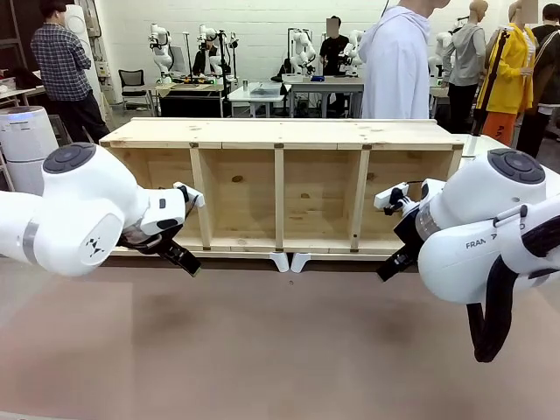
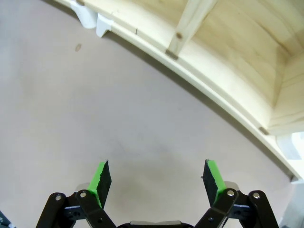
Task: Perform cable management.
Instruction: When the cord part of the Power Cable appears at the lower middle area of the table and stops, grasp the cord part of the Power Cable.
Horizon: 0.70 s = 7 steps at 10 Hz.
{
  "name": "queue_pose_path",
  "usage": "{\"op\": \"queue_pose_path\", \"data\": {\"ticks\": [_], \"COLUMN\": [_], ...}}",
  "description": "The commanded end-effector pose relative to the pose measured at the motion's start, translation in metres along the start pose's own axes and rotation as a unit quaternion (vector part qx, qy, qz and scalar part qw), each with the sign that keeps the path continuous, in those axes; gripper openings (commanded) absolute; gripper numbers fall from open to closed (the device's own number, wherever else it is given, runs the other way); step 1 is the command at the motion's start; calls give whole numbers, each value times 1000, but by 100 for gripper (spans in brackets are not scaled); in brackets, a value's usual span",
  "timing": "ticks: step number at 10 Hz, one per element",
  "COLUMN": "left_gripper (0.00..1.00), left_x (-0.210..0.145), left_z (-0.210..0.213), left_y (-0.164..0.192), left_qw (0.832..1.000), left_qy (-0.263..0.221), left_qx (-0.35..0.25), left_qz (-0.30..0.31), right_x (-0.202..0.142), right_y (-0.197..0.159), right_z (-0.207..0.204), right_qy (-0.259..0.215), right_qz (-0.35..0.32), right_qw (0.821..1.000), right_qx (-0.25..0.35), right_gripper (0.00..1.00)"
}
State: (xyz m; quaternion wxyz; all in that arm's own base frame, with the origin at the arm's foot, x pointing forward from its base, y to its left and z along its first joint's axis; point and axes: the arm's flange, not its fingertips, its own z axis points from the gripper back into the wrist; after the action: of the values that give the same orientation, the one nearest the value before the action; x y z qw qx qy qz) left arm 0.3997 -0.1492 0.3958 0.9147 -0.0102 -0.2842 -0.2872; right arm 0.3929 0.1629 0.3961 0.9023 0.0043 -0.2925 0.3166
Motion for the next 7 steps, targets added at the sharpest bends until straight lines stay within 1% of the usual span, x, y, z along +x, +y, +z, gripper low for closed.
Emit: {"op": "queue_pose_path", "data": {"ticks": [1,5,7], "left_gripper": [100,100,100], "left_x": [-43,-81,-98], "left_z": [41,100,123], "left_y": [-9,-20,-28], "left_qw": [1000,998,996], "left_qy": [-5,-17,-13], "left_qx": [7,45,69], "left_qz": [27,45,57], "right_x": [-34,-61,-79], "right_y": [9,7,8], "right_z": [41,112,143], "right_qy": [-5,-38,-58], "right_qz": [-16,-58,-76], "right_qw": [1000,996,992], "right_qx": [-20,-63,-82], "right_gripper": [100,100,100]}}
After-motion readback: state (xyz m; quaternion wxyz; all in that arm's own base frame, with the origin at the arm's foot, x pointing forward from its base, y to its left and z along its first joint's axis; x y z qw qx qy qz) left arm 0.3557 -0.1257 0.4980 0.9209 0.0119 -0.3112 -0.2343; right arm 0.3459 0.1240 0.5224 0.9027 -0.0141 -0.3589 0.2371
